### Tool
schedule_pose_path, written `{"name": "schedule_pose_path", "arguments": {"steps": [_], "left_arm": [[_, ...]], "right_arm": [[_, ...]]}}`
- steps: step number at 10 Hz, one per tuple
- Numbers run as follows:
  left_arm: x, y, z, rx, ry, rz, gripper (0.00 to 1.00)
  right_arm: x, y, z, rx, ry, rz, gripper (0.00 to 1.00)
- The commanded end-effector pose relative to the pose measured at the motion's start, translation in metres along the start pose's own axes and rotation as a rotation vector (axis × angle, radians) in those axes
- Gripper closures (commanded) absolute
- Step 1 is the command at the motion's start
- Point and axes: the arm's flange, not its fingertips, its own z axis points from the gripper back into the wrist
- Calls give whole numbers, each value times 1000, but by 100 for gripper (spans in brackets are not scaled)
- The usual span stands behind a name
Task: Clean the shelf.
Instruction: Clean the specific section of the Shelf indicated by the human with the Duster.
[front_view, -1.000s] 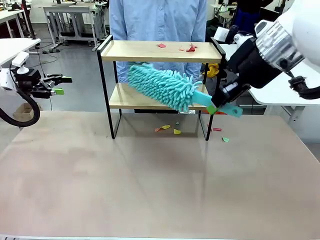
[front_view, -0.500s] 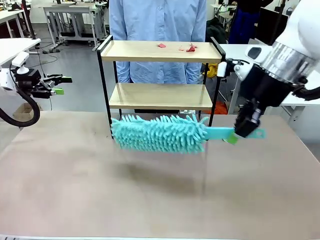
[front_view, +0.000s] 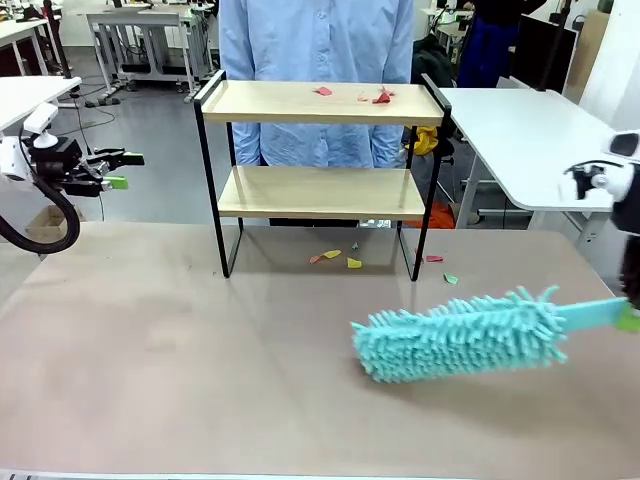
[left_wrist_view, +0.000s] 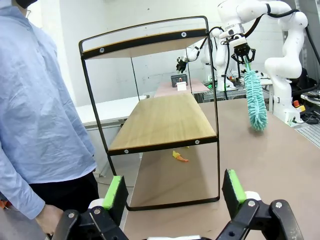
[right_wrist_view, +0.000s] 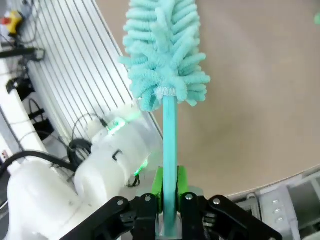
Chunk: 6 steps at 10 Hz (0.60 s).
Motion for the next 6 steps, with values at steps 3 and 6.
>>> {"name": "schedule_pose_path", "arguments": {"steps": [3,6], "left_arm": [[2,-2,0,-7,7,-7,0],[2,-2,0,-7,7,-7,0]], "right_arm": [[0,0,0,0,0,0,87],[0,0,0,0,0,0,87]]}}
